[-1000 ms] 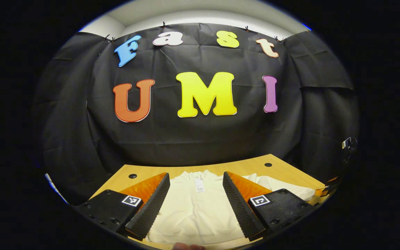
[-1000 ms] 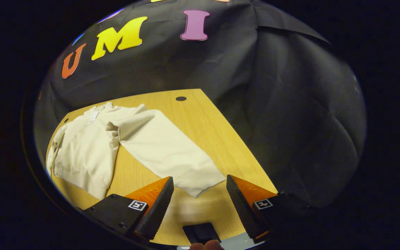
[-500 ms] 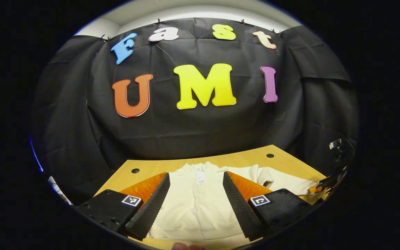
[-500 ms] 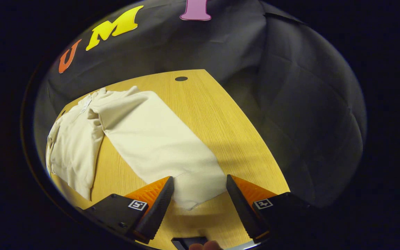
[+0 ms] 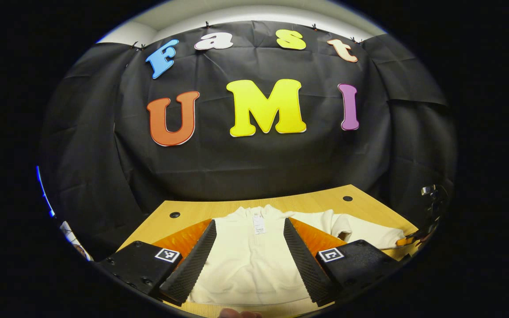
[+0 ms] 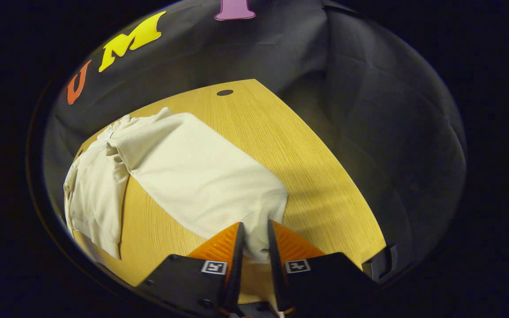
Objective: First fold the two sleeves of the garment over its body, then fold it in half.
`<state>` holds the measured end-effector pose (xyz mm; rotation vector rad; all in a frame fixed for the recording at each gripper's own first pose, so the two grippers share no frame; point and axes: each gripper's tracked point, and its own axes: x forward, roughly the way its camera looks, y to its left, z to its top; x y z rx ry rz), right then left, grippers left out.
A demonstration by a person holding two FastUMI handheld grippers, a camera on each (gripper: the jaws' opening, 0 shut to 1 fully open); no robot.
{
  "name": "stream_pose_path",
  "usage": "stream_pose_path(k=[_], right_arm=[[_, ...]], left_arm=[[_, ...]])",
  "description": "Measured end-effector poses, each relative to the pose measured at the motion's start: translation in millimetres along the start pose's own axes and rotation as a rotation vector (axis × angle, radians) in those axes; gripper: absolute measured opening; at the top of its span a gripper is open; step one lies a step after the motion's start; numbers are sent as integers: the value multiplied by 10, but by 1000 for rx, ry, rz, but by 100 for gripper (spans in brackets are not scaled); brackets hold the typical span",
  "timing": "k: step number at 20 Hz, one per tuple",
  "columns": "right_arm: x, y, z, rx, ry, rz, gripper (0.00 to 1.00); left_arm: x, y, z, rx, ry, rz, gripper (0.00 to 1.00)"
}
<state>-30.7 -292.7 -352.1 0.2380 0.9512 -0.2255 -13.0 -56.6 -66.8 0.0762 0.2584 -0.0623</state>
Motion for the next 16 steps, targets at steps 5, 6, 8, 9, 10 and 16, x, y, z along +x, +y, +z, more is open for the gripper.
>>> stream_pose_path(k=[5,6,8,9,10,16], right_arm=[[-55,12,53,117,48,24,5],[-104,47,85,119,38,34,4],[-243,77,182,111,12,38,4],[-320,94,265,113,-5,38,4],[-390,98,351,102,-24,30,4],[-1044,227,1209,-18,-179,22,4]], left_arm=[[19,55,3,-8,-4,2,98],[8,73,1,-8,-6,3,98],[21,112,4,0,-12,8,98],[25,134,1,6,-14,9,98],[19,155,-9,7,-14,8,98],[15,280,33,-32,-37,6,98]])
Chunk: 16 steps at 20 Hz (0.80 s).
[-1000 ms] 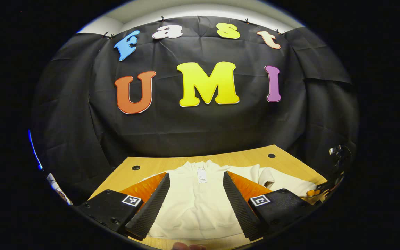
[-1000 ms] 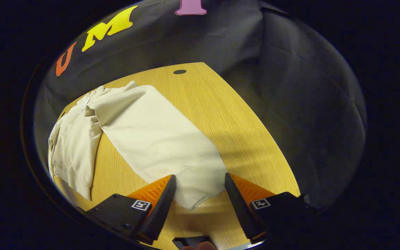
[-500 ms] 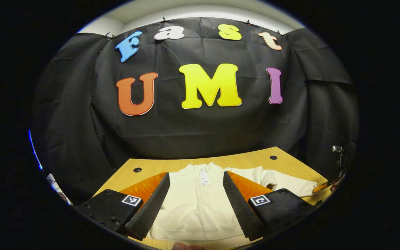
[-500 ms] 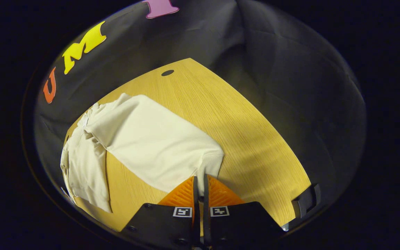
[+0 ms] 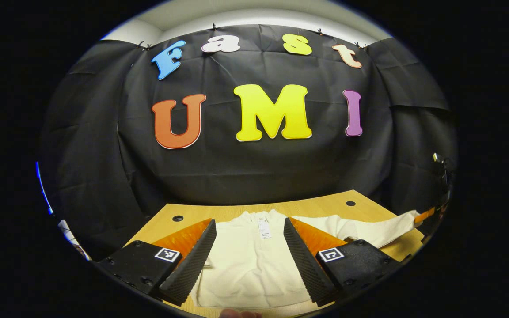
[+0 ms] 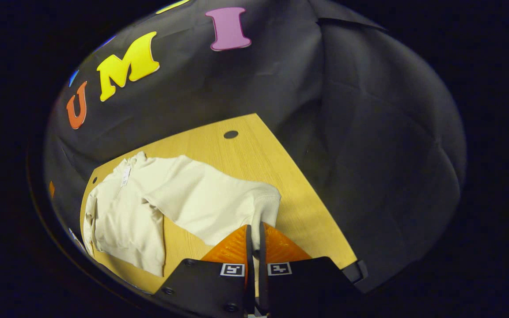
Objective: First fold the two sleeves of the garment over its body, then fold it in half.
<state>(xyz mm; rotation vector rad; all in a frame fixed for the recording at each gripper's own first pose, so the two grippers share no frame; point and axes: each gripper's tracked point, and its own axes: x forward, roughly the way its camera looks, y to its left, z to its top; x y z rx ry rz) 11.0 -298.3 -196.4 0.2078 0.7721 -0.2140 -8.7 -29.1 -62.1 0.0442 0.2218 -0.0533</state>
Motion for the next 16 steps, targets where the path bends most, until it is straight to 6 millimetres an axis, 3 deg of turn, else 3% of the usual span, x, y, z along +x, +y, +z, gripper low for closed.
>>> stream_pose_path(k=[4,7,9,13,16], right_arm=[[-238,381,801,-75,-99,27,4],[-321,908,1291,-152,-154,78,4],[-320,1343,1516,-215,-179,123,4],[-293,2289,1720,-328,-201,222,2],[-274,2992,1653,-417,-194,307,4]], left_arm=[[-21,140,-12,-21,-14,16,98],[-48,301,-4,-35,-25,33,98],[-75,452,3,-34,-34,59,98],[-149,830,-65,-57,-32,119,98],[-202,1165,-251,-83,0,174,98]])
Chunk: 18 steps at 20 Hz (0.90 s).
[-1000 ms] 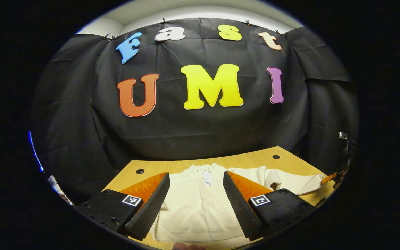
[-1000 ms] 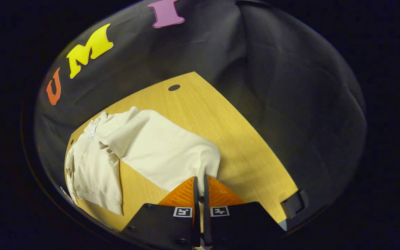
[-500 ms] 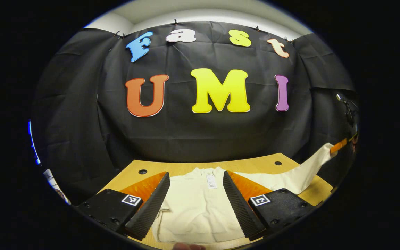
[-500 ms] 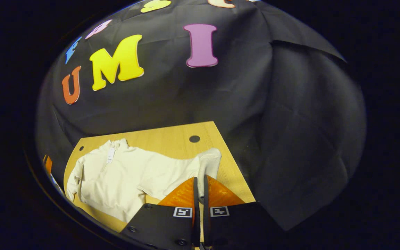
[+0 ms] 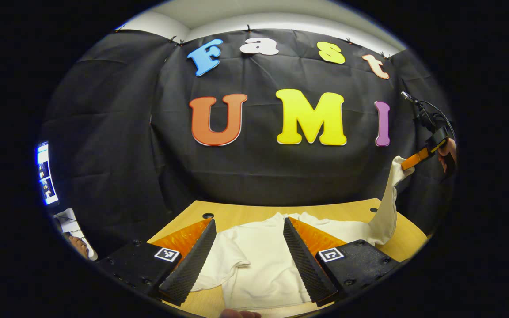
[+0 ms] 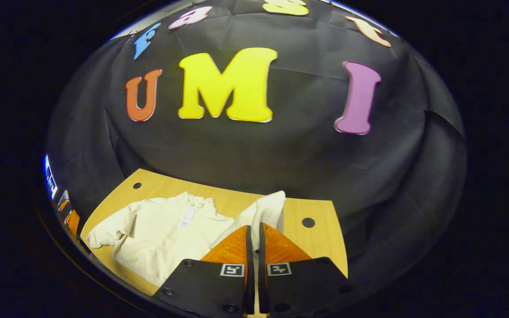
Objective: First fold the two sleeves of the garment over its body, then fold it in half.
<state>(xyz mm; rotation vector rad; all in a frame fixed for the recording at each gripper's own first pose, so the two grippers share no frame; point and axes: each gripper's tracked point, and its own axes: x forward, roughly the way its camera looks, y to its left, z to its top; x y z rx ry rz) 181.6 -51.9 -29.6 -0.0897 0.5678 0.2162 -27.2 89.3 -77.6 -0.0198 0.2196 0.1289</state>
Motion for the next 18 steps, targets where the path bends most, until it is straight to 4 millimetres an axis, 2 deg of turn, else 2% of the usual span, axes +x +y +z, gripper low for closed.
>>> stream_pose_path(k=[3,5,9,12,15,18], right_arm=[[266,661,50,-68,15,96,4],[447,1069,11,-112,36,151,4],[851,1895,-233,-203,101,261,4],[1146,2470,-460,-286,147,329,4],[1445,3037,-748,-353,210,386,4],[1785,3514,-1038,-408,267,411,4]], left_arm=[[-31,313,-103,-15,22,52,98],[-77,502,-162,-17,35,81,98],[-136,791,-256,-13,64,114,98],[-190,914,-302,-10,73,110,98],[-263,869,-278,4,54,66,98],[-304,846,-310,-6,66,49,98]])
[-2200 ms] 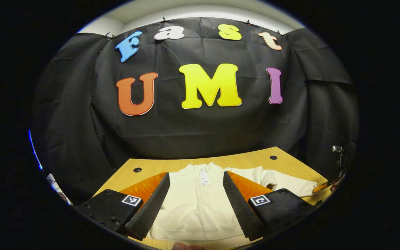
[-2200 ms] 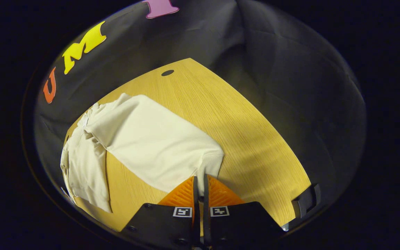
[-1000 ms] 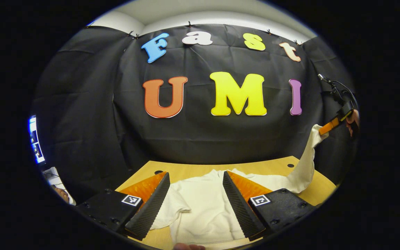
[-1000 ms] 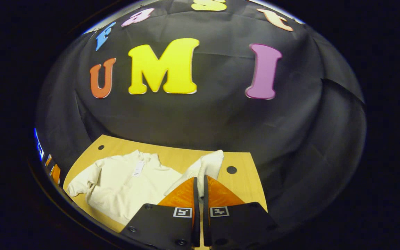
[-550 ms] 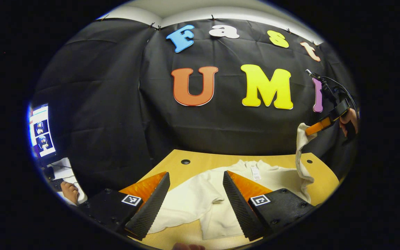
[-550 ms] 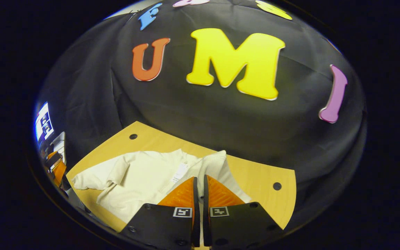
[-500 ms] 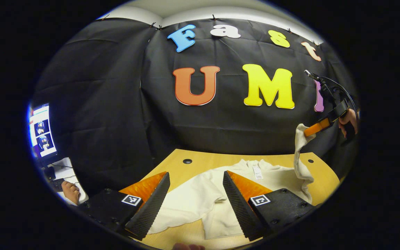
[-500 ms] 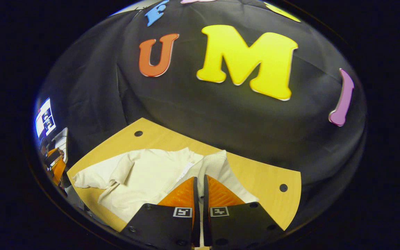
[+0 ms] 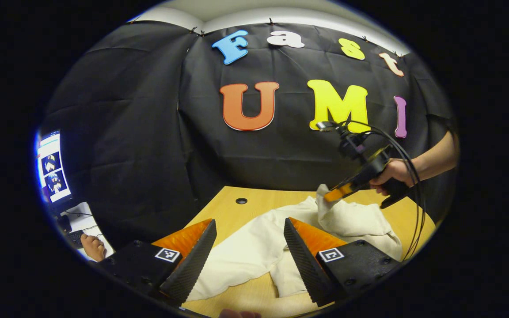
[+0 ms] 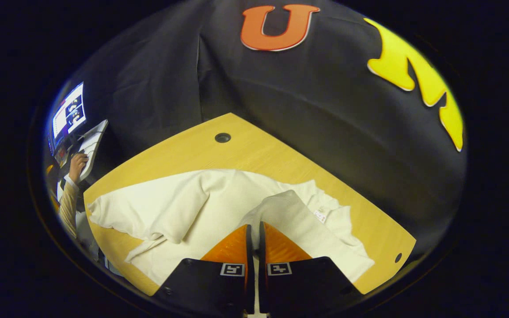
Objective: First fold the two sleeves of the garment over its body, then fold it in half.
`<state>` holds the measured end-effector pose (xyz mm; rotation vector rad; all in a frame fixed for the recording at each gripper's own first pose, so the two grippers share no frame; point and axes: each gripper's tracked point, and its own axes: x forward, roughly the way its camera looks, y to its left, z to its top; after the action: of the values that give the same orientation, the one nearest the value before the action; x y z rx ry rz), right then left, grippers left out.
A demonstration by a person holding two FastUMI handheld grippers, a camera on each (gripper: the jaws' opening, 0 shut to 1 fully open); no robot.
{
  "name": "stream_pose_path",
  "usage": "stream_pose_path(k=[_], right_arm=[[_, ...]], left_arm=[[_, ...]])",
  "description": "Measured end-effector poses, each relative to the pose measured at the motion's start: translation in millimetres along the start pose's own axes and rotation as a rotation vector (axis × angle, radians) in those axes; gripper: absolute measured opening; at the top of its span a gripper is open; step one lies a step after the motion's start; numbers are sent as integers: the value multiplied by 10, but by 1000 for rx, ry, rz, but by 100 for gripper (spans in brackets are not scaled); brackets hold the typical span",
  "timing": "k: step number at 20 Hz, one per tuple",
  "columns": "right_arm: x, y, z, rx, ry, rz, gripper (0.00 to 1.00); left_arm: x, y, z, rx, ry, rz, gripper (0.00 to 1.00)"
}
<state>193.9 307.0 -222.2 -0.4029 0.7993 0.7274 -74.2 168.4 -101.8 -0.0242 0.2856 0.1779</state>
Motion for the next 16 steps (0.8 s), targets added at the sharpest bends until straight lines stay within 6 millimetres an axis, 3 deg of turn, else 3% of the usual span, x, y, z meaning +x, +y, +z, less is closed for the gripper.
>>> stream_pose_path(k=[2,5,7,9,11,13,16], right_arm=[[355,175,-19,5,39,11,2],[823,298,37,77,62,-15,6],[971,336,64,137,58,-5,4],[1069,473,137,186,31,41,11],[982,560,262,207,-15,84,34],[827,529,279,191,-38,85,36],[547,459,286,197,-87,75,48]], left_arm=[[-18,48,-49,-1,11,12,98],[-68,129,-137,3,34,26,98],[-102,206,-168,8,44,38,98],[-110,220,-186,11,57,48,98],[-110,253,-203,18,57,53,98],[-121,337,-229,34,60,60,98],[-74,376,-191,54,46,55,98]])
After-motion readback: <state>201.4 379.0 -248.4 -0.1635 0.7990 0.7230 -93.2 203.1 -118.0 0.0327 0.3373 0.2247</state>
